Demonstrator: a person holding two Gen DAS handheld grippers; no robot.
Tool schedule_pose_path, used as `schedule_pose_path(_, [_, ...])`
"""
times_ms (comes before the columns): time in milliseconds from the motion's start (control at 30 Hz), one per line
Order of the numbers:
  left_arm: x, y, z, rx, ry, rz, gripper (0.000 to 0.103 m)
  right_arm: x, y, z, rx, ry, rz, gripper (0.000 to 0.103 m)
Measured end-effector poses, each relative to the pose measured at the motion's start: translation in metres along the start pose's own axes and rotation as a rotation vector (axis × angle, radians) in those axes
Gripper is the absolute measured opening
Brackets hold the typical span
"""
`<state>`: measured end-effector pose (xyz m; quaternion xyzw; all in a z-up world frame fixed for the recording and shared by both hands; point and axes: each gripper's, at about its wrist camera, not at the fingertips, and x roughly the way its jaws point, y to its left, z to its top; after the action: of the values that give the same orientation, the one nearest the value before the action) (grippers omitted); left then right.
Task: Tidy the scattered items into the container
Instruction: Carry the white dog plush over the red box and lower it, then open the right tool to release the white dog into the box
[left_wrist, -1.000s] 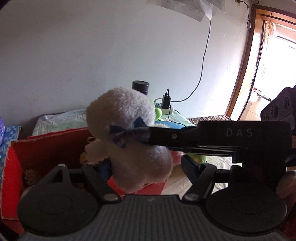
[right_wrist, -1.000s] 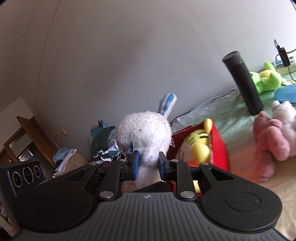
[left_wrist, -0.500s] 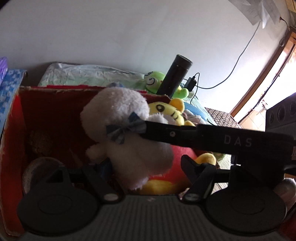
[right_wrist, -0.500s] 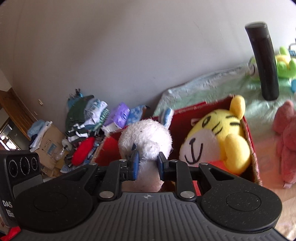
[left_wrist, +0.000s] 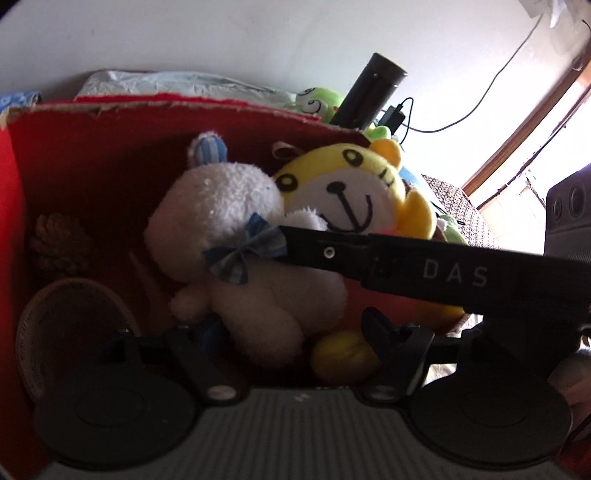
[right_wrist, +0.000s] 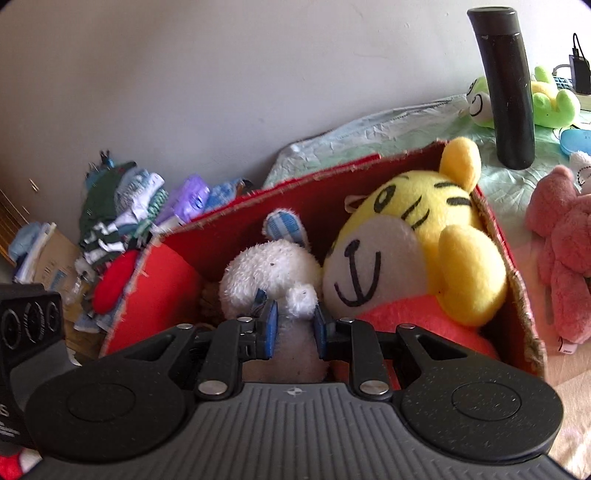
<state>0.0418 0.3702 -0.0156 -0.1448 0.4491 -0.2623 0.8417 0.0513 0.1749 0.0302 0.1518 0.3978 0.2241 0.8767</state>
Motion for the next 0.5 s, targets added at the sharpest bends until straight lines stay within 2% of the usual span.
schedule_pose_path(100, [-0.001, 0.001, -0.001, 0.006, 0.006, -0.008, 0.077, 0.006, 0.001, 0.000, -0.006, -0.009, -0.025, 0.019])
schedule_pose_path(300, [-0.009, 0.003, -0.003, 0.009, 0.007, -0.017, 0.078, 0.008, -0.002, 0.002, 0.002, 0.000, -0.022, 0.019])
schedule_pose_path(500, [-0.034, -0.001, -0.007, 0.049, -0.057, 0.003, 0.078, 0.006, -0.003, 0.002, 0.027, 0.020, -0.014, 0.020])
